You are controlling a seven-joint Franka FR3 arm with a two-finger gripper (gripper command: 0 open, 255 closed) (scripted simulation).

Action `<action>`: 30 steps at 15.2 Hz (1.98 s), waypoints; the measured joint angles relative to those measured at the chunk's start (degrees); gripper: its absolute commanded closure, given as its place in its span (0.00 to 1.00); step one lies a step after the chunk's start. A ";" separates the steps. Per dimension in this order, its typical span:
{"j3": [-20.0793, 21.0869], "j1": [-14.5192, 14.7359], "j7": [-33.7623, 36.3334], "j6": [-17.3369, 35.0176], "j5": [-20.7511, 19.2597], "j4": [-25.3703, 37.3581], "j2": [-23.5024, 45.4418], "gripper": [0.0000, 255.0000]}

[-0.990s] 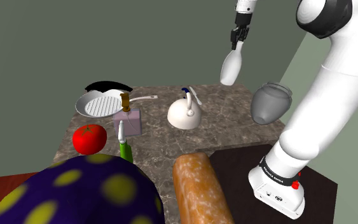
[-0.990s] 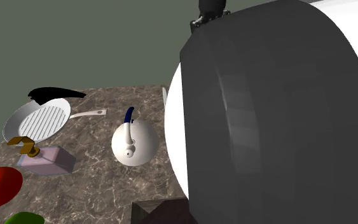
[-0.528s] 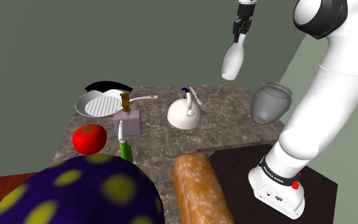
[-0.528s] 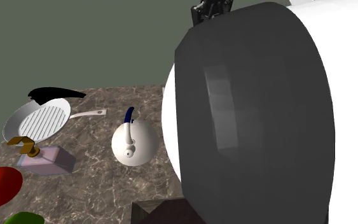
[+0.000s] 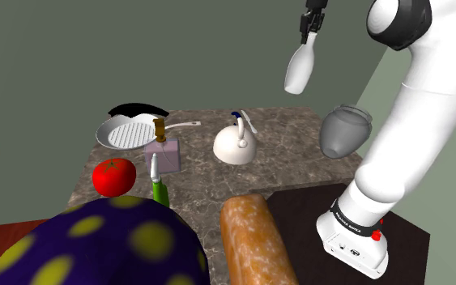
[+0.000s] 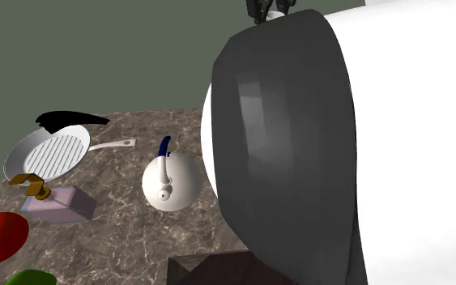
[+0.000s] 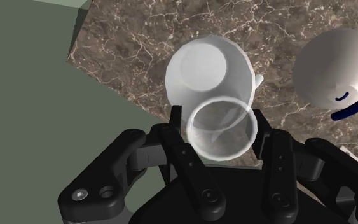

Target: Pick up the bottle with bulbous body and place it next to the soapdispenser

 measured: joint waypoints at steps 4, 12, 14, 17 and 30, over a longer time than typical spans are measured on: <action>-0.24 -0.88 -0.67 -4.01 0.99 5.77 1.95 1.00; -0.70 -4.63 -2.35 -13.83 4.67 21.88 8.78 1.00; -0.74 -6.34 -2.85 -16.98 6.03 27.27 11.12 1.00; -0.50 -8.06 -2.67 -20.92 7.63 33.78 13.81 1.00; 5.92 13.07 17.93 -14.44 -2.76 7.63 -6.85 1.00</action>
